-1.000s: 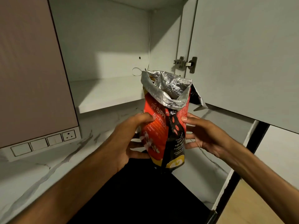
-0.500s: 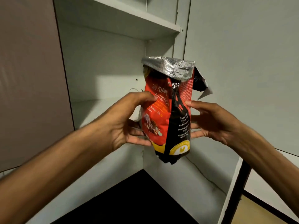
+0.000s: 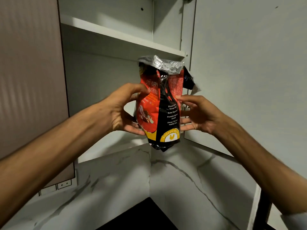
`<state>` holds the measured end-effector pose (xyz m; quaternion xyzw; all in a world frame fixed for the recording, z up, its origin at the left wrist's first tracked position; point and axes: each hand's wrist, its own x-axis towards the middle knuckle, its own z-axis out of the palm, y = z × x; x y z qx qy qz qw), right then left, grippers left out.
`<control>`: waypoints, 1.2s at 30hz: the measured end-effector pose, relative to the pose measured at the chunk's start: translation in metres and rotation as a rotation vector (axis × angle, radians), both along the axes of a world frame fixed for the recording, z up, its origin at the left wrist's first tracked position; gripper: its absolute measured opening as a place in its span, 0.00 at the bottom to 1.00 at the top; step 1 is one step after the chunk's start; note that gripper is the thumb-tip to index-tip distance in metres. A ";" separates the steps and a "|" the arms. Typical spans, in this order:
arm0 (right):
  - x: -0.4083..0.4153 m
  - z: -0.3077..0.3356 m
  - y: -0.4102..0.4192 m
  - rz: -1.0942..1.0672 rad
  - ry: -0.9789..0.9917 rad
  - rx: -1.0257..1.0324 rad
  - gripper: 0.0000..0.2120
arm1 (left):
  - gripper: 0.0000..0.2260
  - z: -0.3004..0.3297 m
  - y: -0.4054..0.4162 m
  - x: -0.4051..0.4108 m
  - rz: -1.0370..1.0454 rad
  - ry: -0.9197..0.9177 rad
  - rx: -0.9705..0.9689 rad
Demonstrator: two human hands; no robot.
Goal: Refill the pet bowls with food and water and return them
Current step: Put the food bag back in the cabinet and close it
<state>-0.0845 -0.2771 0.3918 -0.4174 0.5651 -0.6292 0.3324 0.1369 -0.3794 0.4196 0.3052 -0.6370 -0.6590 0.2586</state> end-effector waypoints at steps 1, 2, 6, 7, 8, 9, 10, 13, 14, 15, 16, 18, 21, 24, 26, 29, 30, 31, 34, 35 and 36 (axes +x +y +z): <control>-0.004 0.001 -0.009 0.003 -0.002 0.001 0.27 | 0.15 0.001 -0.006 -0.004 0.012 0.002 0.005; -0.008 0.001 -0.017 0.012 -0.008 0.003 0.28 | 0.15 0.002 -0.012 -0.008 0.025 0.003 0.007; -0.024 0.000 -0.054 0.056 -0.029 0.017 0.29 | 0.14 0.004 -0.035 -0.021 0.082 0.007 -0.006; -0.028 -0.001 -0.063 0.062 -0.032 0.019 0.28 | 0.12 0.004 -0.041 -0.025 0.096 0.011 -0.007; -0.031 -0.001 -0.072 0.070 -0.031 0.020 0.27 | 0.11 0.004 -0.046 -0.028 0.105 0.013 -0.004; -0.035 -0.002 -0.081 0.077 -0.030 0.022 0.27 | 0.10 0.004 -0.052 -0.032 0.110 0.017 -0.001; -0.040 -0.001 -0.091 0.091 -0.030 0.026 0.28 | 0.10 0.004 -0.060 -0.037 0.121 0.021 0.003; -0.048 -0.001 -0.114 0.098 -0.023 0.026 0.32 | 0.11 0.004 -0.076 -0.045 0.141 0.026 0.002; -0.051 -0.001 -0.123 0.103 -0.019 0.026 0.32 | 0.11 0.003 -0.082 -0.049 0.151 0.023 0.000; -0.054 -0.002 -0.131 0.105 -0.013 0.026 0.31 | 0.10 0.003 -0.088 -0.052 0.165 0.021 -0.002; -0.057 -0.002 -0.140 0.107 -0.008 0.027 0.31 | 0.10 0.003 -0.093 -0.055 0.177 0.019 -0.003; -0.062 -0.005 -0.155 0.105 -0.003 0.030 0.31 | 0.11 0.001 -0.103 -0.060 0.193 0.019 -0.004; -0.068 -0.009 -0.175 0.119 0.001 0.035 0.33 | 0.10 -0.003 -0.117 -0.066 0.221 0.020 -0.007; -0.071 -0.013 -0.189 0.126 0.011 0.042 0.34 | 0.11 -0.010 -0.128 -0.071 0.243 0.019 0.001; -0.073 -0.018 -0.196 0.125 0.022 0.060 0.34 | 0.13 -0.016 -0.135 -0.074 0.258 0.009 0.015; -0.075 -0.032 -0.206 0.113 0.041 0.099 0.34 | 0.14 -0.029 -0.143 -0.077 0.274 -0.009 0.051; -0.076 -0.036 -0.208 0.110 0.040 0.107 0.33 | 0.13 -0.032 -0.145 -0.077 0.278 -0.012 0.057; -0.077 -0.039 -0.209 0.112 0.032 0.111 0.33 | 0.11 -0.035 -0.147 -0.078 0.283 -0.015 0.059; -0.080 -0.041 -0.211 0.132 0.027 0.113 0.31 | 0.12 -0.038 -0.149 -0.078 0.286 -0.016 0.050; -0.081 -0.041 -0.211 0.140 0.032 0.113 0.31 | 0.12 -0.038 -0.149 -0.079 0.283 -0.015 0.049; -0.082 -0.041 -0.210 0.146 0.037 0.112 0.31 | 0.12 -0.038 -0.148 -0.079 0.281 -0.013 0.052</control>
